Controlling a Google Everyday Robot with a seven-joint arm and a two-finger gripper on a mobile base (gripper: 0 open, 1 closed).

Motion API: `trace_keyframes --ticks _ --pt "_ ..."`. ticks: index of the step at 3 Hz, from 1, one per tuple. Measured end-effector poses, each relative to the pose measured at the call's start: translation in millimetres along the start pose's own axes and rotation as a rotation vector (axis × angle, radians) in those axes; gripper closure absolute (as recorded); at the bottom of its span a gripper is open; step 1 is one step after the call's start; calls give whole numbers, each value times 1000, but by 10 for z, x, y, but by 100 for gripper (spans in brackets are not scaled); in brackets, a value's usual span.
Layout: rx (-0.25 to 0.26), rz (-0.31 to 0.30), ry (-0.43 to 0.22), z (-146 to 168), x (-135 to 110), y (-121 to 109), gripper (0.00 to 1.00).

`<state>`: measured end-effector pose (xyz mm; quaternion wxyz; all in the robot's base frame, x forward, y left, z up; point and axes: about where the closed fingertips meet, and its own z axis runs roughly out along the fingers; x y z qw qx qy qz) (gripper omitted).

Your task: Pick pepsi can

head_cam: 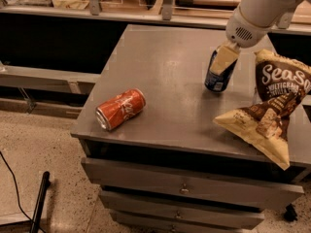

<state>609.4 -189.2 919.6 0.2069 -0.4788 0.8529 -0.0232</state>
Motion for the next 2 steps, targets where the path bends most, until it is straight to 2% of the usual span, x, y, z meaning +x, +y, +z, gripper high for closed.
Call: trace_keyframes --ticks 1,2 --pt "1 -15 -58 -346 -58 -46 100" --pt "12 -33 -104 -683 -73 -59 100"
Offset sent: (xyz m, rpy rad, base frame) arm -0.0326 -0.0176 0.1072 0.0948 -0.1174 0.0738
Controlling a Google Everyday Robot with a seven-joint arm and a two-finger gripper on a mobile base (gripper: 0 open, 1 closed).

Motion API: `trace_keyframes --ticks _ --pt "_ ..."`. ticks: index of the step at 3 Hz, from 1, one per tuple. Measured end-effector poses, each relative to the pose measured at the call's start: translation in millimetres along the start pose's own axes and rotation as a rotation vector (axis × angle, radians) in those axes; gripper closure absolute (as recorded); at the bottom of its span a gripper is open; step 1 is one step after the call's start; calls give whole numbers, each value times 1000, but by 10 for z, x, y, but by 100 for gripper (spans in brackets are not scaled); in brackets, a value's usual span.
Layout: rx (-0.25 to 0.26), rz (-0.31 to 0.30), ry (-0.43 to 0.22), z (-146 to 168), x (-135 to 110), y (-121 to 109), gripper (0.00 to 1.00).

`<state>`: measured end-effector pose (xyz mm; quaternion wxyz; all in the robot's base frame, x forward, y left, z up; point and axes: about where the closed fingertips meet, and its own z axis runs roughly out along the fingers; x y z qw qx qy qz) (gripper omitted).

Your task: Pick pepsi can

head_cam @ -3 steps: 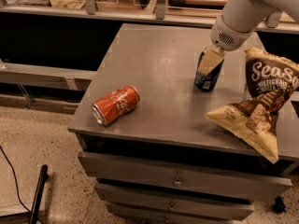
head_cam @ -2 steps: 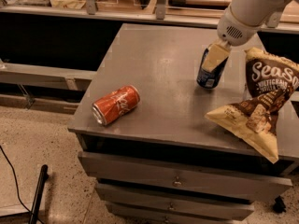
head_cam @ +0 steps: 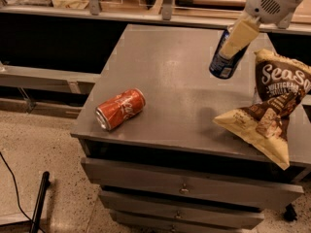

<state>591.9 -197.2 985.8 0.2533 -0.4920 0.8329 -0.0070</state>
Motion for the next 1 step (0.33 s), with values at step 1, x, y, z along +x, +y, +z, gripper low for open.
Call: trace_keyframes --ticks 1 --pt "1 -3 -7 -32 -18 -3 100"
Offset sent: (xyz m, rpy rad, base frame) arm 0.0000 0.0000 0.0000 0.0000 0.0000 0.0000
